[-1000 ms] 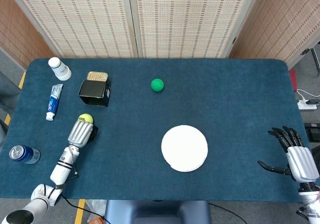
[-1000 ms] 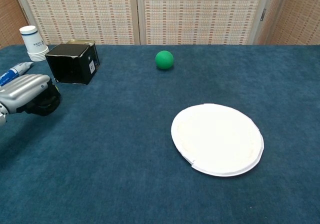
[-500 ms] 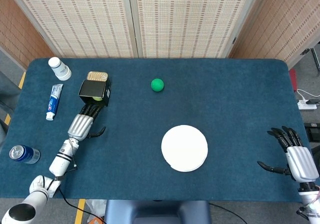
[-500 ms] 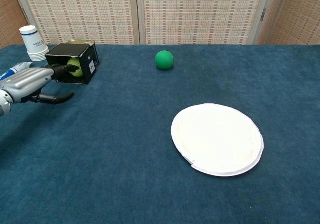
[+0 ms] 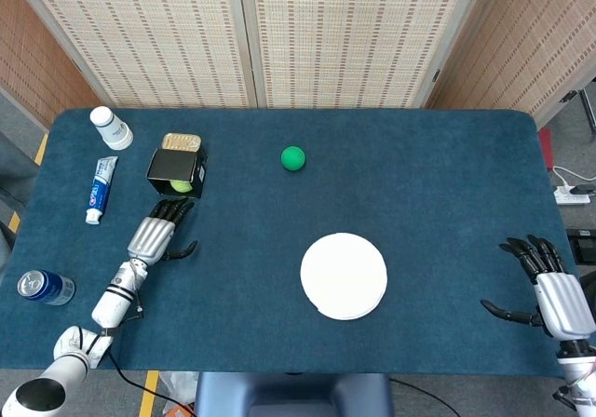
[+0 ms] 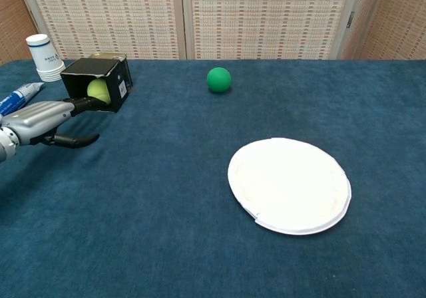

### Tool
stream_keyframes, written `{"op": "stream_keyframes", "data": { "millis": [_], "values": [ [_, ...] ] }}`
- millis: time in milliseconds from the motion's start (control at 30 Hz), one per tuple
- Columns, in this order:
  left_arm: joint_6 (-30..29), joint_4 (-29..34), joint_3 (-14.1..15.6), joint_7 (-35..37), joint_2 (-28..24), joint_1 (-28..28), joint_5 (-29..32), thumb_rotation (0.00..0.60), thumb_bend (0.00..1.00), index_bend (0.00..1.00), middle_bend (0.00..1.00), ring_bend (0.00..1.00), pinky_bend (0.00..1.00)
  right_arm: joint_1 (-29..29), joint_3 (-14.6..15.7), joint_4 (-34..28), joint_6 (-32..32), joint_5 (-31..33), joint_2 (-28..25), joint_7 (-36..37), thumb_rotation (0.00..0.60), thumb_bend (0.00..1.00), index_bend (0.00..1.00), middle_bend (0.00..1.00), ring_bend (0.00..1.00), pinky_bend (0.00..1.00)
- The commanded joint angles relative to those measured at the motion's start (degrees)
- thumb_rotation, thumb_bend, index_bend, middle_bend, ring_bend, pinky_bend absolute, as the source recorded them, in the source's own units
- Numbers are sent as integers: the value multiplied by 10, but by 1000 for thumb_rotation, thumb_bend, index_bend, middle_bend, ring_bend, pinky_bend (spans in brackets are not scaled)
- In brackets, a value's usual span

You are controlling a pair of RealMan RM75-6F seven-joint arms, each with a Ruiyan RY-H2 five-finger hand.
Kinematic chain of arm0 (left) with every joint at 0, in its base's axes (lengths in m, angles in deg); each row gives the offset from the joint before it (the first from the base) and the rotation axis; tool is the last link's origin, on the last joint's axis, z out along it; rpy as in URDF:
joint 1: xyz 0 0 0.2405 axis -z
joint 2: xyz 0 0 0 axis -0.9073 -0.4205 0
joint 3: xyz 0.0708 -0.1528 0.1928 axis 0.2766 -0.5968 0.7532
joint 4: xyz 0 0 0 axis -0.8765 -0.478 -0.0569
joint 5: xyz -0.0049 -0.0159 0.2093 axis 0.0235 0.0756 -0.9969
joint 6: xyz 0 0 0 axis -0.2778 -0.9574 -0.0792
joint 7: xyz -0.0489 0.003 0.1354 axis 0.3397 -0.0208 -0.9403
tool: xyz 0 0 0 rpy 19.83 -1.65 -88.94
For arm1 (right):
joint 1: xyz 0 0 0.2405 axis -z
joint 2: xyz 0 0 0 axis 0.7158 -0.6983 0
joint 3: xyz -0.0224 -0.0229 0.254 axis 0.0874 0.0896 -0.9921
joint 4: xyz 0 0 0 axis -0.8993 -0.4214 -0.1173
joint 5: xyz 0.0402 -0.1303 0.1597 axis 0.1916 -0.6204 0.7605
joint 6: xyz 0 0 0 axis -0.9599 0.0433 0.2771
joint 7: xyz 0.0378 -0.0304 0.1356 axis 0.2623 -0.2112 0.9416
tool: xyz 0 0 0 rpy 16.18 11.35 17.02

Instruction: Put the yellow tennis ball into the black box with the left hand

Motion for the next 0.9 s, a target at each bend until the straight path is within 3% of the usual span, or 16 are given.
{"op": "stream_keyframes", "data": {
  "millis": [33,267,400,467,600,667,733,833,900],
  "values": [
    [-1,9,0,-7,-5,1,1,104,312,5,0,0,0,0,0,1,0,-1,0,2,600,0,206,122,0,0],
    [-1,30,1,-22,-14,-6,6,101,311,3,0,0,0,0,0,2,0,-1,0,4,600,0,206,122,0,0],
    [-62,86,1,-71,-47,-55,14,103,309,1,0,0,0,0,1,4,1,-2,-4,15,600,0,206,122,0,0],
    [-125,141,6,-132,-81,-103,17,104,309,0,0,0,0,2,1,7,4,-3,-6,24,600,0,206,122,0,0],
    [-280,355,45,-231,-214,-242,17,112,309,39,0,0,0,7,4,17,14,-9,-9,46,600,0,206,122,0,0],
    [-332,402,67,-245,-255,-292,14,133,309,81,0,0,0,9,7,20,19,-15,-10,54,600,0,206,122,0,0],
    [-373,399,73,-214,-271,-331,17,160,310,106,0,0,0,12,9,24,27,-24,-10,60,600,0,206,122,0,0],
    [-349,367,73,-126,-275,-348,33,181,313,130,3,0,0,13,14,24,33,-36,-8,58,600,0,206,122,0,0],
    [-355,348,65,-109,-269,-350,29,216,317,131,10,0,0,11,17,23,31,-42,-6,49,600,0,206,122,0,0]
  ]
}}
